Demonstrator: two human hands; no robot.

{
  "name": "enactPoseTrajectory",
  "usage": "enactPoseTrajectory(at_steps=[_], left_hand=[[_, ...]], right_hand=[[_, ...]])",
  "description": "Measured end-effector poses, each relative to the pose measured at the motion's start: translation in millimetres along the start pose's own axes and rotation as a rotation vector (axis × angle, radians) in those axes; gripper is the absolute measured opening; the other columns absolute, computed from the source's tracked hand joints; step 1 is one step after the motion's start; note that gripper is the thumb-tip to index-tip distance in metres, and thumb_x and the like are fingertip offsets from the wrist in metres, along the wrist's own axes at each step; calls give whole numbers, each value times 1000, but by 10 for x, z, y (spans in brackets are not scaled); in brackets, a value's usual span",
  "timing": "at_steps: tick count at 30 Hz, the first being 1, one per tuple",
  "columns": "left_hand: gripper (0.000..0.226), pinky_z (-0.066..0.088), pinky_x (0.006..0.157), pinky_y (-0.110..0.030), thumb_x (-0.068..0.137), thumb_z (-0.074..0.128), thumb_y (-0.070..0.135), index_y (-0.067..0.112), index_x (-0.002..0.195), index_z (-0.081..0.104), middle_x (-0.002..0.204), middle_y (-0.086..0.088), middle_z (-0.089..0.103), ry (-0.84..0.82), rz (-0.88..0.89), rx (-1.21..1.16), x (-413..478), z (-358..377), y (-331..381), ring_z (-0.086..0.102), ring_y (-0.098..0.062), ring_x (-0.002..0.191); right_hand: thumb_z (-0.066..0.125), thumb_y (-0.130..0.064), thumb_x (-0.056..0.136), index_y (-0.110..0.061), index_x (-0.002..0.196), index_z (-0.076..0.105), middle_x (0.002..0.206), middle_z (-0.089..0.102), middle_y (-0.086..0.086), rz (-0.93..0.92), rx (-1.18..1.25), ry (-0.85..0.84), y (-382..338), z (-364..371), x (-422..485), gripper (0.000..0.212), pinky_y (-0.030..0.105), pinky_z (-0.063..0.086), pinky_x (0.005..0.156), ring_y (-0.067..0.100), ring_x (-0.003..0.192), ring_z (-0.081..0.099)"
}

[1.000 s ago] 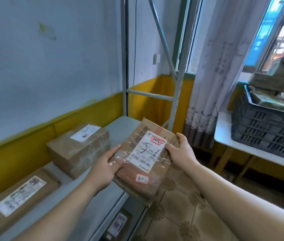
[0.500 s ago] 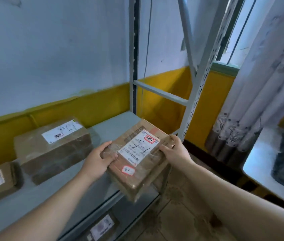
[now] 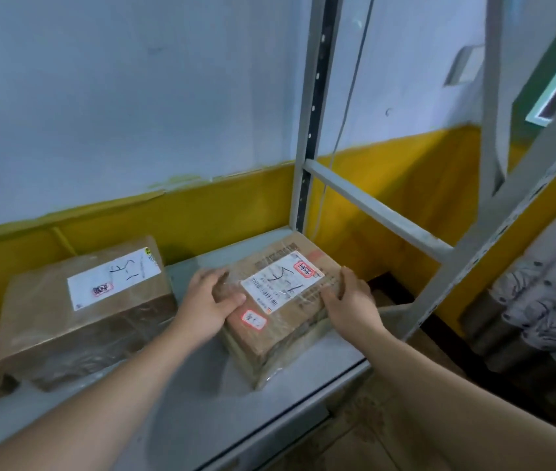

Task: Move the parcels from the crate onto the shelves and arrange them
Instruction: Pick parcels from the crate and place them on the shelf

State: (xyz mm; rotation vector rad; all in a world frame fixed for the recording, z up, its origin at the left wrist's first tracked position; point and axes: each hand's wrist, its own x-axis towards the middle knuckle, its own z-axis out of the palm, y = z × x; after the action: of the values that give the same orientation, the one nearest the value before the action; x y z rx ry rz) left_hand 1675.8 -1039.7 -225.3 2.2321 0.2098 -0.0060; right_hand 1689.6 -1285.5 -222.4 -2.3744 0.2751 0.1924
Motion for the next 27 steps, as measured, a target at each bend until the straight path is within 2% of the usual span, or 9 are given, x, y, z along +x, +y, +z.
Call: enactPoseTrajectory(at_steps=[1, 3, 5, 9, 12, 14, 16, 24, 27], left_hand=[[58, 23, 109, -25, 87, 70, 26, 16, 140, 47, 145, -7, 35, -6, 3, 31, 94, 12, 34, 37, -21, 134], [56, 25, 111, -30, 87, 69, 30, 16, 139, 49, 144, -6, 38, -7, 38, 117, 237, 15, 90, 38, -21, 133], [54, 25, 112, -32, 89, 66, 35, 17, 137, 51, 144, -1, 40, 13, 102, 236, 314, -33, 146, 36, -19, 136], [47, 16, 118, -43, 94, 55, 41, 17, 134, 56, 149, -6, 42, 236, 208, 464, 387, -334, 108, 23, -27, 145], [61, 10, 116, -53, 93, 45, 59, 28, 146, 40, 158, -3, 26, 263, -67, 648, 378, -632, -130, 10, -30, 148], [74, 6, 114, -61, 86, 32, 75, 40, 151, 19, 163, 3, 8, 155, -328, 736, 325, -734, -322, -1, -31, 149], [79, 4, 113, -66, 83, 24, 81, 45, 152, 9, 163, 7, -3, 84, -457, 739, 284, -736, -449, -6, -30, 149], [73, 3, 113, -63, 87, 19, 77, 47, 151, 2, 162, 10, -10, 95, -492, 792, 265, -671, -488, -10, -27, 149], [73, 3, 113, -63, 87, 19, 77, 47, 151, 2, 162, 11, -10, 110, -492, 794, 278, -661, -509, -9, -26, 149]], right_hand=[[42, -49, 101, -32, 151, 21, 161, 18, 4, -74, -155, 22, -19, -23, 76, 57, 52, 26, 119, 31, 147, 23], [41, -57, 99, -37, 153, 15, 166, 0, -2, -289, -416, -7, -130, -58, 191, 64, 48, 0, 121, 25, 153, -6], [36, -66, 95, -40, 154, 16, 167, -2, -4, -465, -585, -126, -232, -31, 263, 67, 47, -8, 120, 21, 152, -13], [0, -78, 79, -38, 156, 14, 167, 4, 0, -586, -696, -182, -323, 57, 448, 88, 49, -6, 121, 23, 153, -8], [-14, -92, 62, -39, 157, 3, 167, -5, 2, -655, -786, -273, -433, 65, 590, 110, 54, -8, 121, 29, 152, -12], [-13, -90, 57, -40, 157, -3, 167, -9, 1, -688, -821, -318, -512, 80, 638, 112, 56, -8, 120, 31, 152, -14], [-15, -89, 55, -40, 157, -4, 167, -10, 2, -685, -823, -328, -586, 120, 680, 114, 57, -9, 120, 32, 152, -14], [-11, -89, 59, -37, 157, 1, 167, -5, 6, -655, -774, -331, -844, 332, 785, 112, 62, -7, 118, 35, 152, -11], [1, -90, 76, -36, 158, 3, 167, -3, 7, -654, -775, -318, -916, 412, 845, 98, 63, -6, 118, 37, 152, -9]])
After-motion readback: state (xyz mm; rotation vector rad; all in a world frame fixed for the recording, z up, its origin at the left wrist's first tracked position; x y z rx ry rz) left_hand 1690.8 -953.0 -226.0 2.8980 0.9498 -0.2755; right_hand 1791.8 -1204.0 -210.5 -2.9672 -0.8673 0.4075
